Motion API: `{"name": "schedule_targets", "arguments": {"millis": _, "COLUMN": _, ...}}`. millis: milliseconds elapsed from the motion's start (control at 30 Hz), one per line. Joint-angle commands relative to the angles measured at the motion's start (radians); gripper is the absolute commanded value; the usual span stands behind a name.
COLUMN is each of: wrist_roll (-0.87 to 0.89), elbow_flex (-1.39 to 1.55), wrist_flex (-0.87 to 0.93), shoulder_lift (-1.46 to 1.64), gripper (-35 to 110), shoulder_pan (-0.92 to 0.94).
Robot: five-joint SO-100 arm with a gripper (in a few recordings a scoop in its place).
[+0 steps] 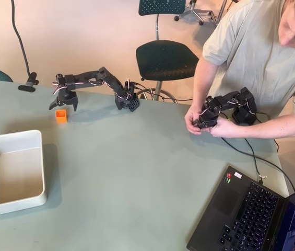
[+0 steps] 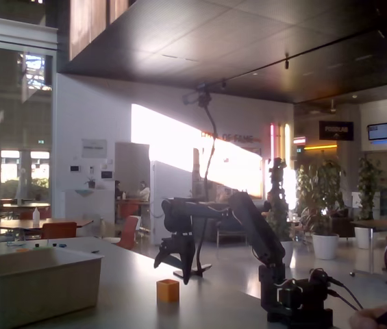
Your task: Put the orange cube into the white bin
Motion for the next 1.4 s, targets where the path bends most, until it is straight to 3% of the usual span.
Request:
{"name": "schedule_targets", "arguments": {"millis": 0, "wrist_roll": 0.003, "elbow_flex": -0.035, "wrist_flex": -0.023, "shoulder_lift": 0.002, "gripper": 83, "shoulder_pan": 0.002}}
{"name": "schedule_targets", "arguments": {"millis": 567, "wrist_roll": 0.002, "elbow_flex": -0.035, "wrist_flex": -0.164, "shoulder_lift": -0.11, "gripper": 83, "shoulder_pan": -0.002}}
{"name": "schedule_targets", "arguments": {"millis": 1167, "wrist_roll": 0.002, "elbow_flex": -0.035, "wrist_flex": -0.161, "shoulder_lift": -0.163, "gripper": 81, "shoulder_pan": 0.011}}
{"name": "schedule_targets", "arguments": {"millis": 1367, "wrist_roll": 0.002, "elbow_flex": -0.037, "wrist_flex": -0.166, "shoulder_lift": -0.146, "gripper": 64, "shoulder_pan": 0.005}}
